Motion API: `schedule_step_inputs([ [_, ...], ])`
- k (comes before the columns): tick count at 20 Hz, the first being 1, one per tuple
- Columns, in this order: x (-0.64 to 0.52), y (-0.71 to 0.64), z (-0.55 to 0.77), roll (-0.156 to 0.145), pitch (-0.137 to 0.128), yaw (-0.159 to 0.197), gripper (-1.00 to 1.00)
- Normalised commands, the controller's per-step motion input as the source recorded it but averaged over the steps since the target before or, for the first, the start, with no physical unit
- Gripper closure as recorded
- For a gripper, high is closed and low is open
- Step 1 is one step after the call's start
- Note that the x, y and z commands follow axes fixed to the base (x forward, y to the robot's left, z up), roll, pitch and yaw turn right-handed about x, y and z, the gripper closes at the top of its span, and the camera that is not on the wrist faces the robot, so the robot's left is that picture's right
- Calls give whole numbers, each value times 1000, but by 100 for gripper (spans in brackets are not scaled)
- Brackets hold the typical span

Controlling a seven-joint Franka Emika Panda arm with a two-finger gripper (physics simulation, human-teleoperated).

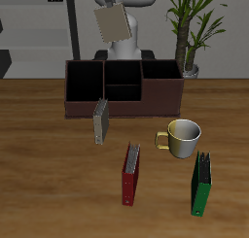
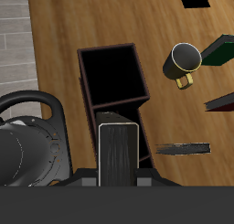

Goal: Place the right yellow book into the back desk caddy's back compartment

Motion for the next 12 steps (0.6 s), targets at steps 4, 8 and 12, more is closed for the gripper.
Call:
schedule_step_inputs([
  [4,66,-81,22,-13,-27,76,100],
  [8,88,-11,-5,-8,0,41,100],
  [12,141,-1,-53,-5,-32,113,100],
])
